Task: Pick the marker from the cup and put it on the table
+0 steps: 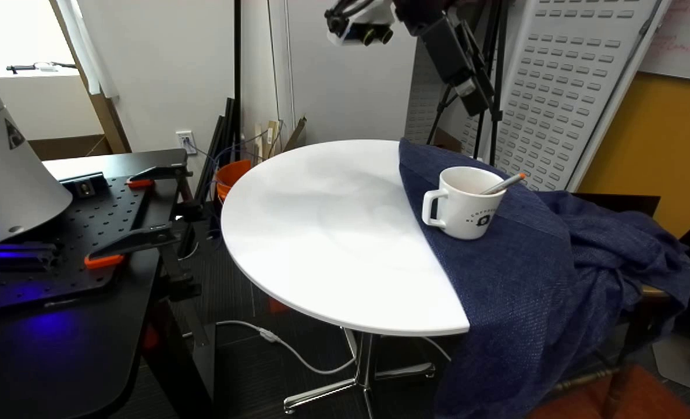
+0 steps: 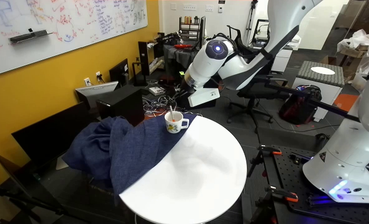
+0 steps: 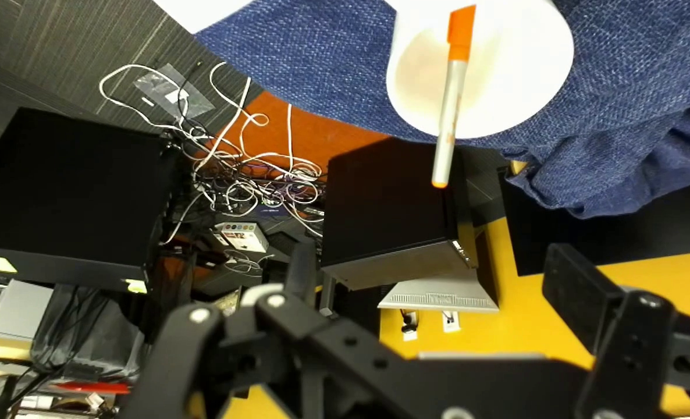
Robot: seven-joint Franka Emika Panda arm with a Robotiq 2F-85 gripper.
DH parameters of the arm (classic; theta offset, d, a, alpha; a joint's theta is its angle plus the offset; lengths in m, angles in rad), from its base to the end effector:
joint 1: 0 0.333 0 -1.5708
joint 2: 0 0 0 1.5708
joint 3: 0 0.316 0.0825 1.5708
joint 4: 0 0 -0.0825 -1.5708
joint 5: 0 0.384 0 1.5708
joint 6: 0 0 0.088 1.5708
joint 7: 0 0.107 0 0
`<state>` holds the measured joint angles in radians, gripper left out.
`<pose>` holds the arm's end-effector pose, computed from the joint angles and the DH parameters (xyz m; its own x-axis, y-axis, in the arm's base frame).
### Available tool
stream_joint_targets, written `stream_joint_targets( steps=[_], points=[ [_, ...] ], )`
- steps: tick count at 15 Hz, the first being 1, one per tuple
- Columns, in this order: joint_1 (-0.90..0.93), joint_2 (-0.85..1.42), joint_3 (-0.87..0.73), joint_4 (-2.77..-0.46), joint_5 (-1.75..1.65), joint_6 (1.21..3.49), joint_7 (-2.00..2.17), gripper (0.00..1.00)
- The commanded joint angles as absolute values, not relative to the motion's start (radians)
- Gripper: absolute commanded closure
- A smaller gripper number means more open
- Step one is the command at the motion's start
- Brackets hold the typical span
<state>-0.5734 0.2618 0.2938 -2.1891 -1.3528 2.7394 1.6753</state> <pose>0.5501 -0.1199 0.2854 0.5690 -0.5409 0.6194 -0.7101 -0.7031 0.0384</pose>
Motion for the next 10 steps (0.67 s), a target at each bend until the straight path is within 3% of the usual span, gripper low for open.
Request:
stream_joint_targets(
  steps=[1,10],
  points=[
    [-0.546,0.356,0.283,-2.099,-1.424,2.696,1.747,0.0],
    [-0.54,0.504,0.276,-1.968,-1.482,2.694,1.781,0.0]
  ],
)
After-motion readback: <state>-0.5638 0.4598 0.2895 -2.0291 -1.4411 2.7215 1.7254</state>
